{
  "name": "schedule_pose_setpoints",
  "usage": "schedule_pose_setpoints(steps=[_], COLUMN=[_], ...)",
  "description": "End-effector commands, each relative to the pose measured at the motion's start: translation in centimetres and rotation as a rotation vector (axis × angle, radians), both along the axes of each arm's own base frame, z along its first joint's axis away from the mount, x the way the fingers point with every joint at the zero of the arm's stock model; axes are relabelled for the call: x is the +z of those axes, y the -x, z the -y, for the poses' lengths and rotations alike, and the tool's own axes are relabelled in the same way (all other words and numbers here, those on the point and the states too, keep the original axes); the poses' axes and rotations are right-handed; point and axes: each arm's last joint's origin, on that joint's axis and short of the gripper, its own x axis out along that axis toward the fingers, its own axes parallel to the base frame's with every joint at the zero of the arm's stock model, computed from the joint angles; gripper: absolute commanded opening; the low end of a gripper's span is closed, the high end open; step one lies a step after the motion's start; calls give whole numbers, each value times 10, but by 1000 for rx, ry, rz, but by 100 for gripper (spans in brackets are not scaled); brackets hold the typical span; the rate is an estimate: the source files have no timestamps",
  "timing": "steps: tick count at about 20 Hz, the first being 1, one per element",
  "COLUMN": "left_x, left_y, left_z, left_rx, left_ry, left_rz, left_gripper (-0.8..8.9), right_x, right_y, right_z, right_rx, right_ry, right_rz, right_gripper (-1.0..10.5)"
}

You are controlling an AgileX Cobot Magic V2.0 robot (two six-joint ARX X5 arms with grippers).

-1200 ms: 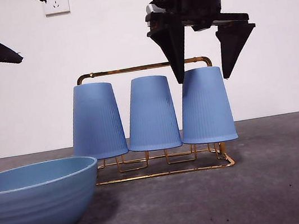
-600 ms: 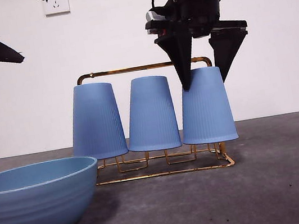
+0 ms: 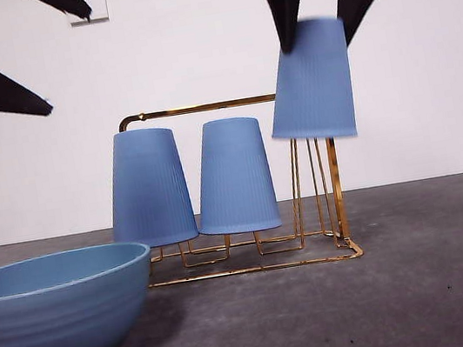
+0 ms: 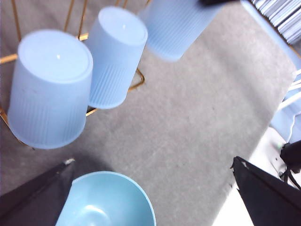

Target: Right arm lift cup from the cupboard, then place it on the right of the bowl

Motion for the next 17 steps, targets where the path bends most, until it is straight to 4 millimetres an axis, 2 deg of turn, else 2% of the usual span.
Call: schedule_pose_setpoints(steps=[1, 4, 6, 13, 17], left_x=[1, -5, -7, -30, -44], left_y=[-7, -14, -18, -45, -53], left_z=[4, 7, 8, 20, 26], left_rx=[-3, 3, 9, -17, -82], left_ry=[9, 10, 13, 113, 176], left_rz=[-10, -31, -42, -188, -296], left_gripper=[530, 530, 530, 530, 530], right_x=[14, 20, 16, -16, -46], right_y=[9, 29, 44, 99, 125], right_z=[1, 11, 20, 50, 63], right_rx=[2, 10, 11, 77, 95], right_ry=[-32, -72, -99, -293, -429], right_rz=[50, 113, 154, 271, 275], right_gripper=[251, 250, 251, 250, 250])
